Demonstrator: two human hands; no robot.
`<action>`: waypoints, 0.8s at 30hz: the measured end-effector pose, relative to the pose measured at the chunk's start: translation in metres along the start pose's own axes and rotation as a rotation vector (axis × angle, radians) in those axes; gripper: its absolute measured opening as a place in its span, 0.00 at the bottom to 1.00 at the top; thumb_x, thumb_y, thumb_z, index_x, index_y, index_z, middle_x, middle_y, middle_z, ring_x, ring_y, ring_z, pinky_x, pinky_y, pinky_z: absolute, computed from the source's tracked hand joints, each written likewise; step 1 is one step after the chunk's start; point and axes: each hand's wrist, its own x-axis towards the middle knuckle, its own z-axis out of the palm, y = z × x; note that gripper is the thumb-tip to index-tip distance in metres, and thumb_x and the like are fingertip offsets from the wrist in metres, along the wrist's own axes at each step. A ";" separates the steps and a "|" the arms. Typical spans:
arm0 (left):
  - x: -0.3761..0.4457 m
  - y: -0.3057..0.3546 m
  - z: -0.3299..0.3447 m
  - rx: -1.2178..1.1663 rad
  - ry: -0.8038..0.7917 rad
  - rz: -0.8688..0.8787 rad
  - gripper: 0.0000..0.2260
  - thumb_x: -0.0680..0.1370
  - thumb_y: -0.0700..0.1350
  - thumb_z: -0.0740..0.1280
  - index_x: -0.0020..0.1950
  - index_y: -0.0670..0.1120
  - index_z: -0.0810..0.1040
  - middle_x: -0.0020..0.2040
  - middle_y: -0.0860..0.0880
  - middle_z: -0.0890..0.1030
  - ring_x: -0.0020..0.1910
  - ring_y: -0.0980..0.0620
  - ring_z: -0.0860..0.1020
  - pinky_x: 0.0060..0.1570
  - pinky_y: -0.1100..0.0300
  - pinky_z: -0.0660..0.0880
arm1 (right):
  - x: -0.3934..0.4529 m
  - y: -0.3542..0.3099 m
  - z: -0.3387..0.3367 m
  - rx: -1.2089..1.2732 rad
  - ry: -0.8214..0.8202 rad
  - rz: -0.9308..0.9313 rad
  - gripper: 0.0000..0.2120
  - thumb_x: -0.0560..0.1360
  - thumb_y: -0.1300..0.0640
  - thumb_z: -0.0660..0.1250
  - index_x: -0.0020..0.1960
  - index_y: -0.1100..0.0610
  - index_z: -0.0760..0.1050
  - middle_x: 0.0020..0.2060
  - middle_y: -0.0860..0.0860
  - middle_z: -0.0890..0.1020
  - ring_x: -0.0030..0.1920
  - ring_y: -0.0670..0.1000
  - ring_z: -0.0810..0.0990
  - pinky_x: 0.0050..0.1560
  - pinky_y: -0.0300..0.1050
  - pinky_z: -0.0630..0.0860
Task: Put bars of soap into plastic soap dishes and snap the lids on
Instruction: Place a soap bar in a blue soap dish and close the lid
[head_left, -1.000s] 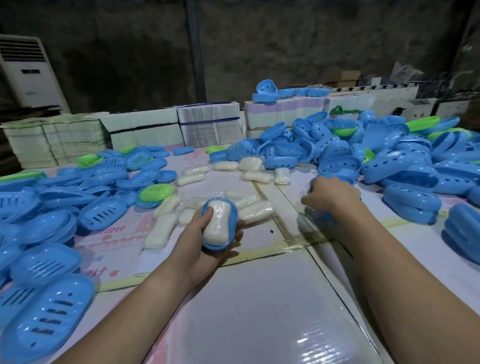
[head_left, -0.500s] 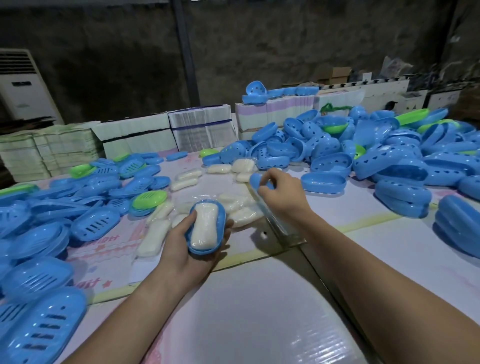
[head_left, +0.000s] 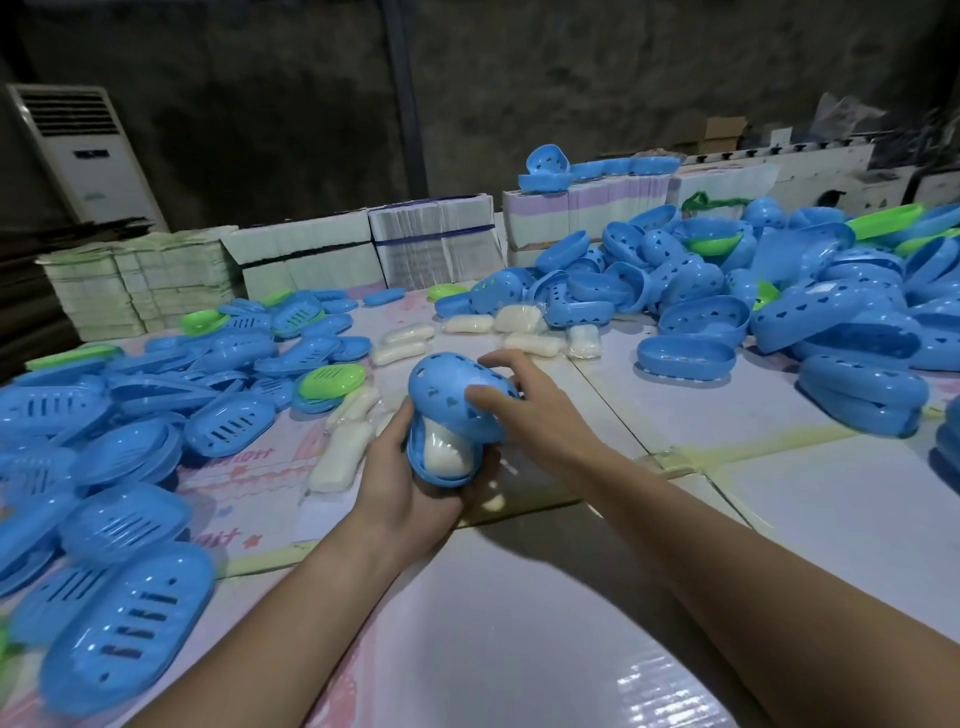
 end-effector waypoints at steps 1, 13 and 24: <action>0.000 0.000 0.000 0.021 0.003 0.005 0.25 0.73 0.55 0.70 0.68 0.45 0.80 0.63 0.40 0.82 0.60 0.41 0.81 0.69 0.46 0.71 | 0.000 0.002 0.001 -0.095 -0.016 -0.048 0.21 0.71 0.44 0.71 0.61 0.45 0.72 0.47 0.43 0.76 0.48 0.47 0.78 0.45 0.41 0.77; 0.000 -0.003 -0.003 0.175 -0.002 -0.008 0.16 0.77 0.53 0.68 0.56 0.45 0.86 0.52 0.41 0.84 0.46 0.43 0.83 0.68 0.48 0.69 | 0.001 -0.005 -0.012 -0.128 0.071 -0.100 0.24 0.67 0.33 0.63 0.62 0.35 0.69 0.53 0.41 0.78 0.48 0.40 0.76 0.42 0.34 0.69; -0.005 0.003 0.001 0.294 0.026 -0.018 0.16 0.82 0.55 0.64 0.53 0.48 0.88 0.53 0.42 0.84 0.46 0.44 0.83 0.55 0.49 0.78 | 0.000 -0.002 -0.011 -0.421 -0.127 -0.068 0.31 0.69 0.34 0.55 0.72 0.35 0.60 0.65 0.54 0.72 0.59 0.54 0.74 0.62 0.56 0.73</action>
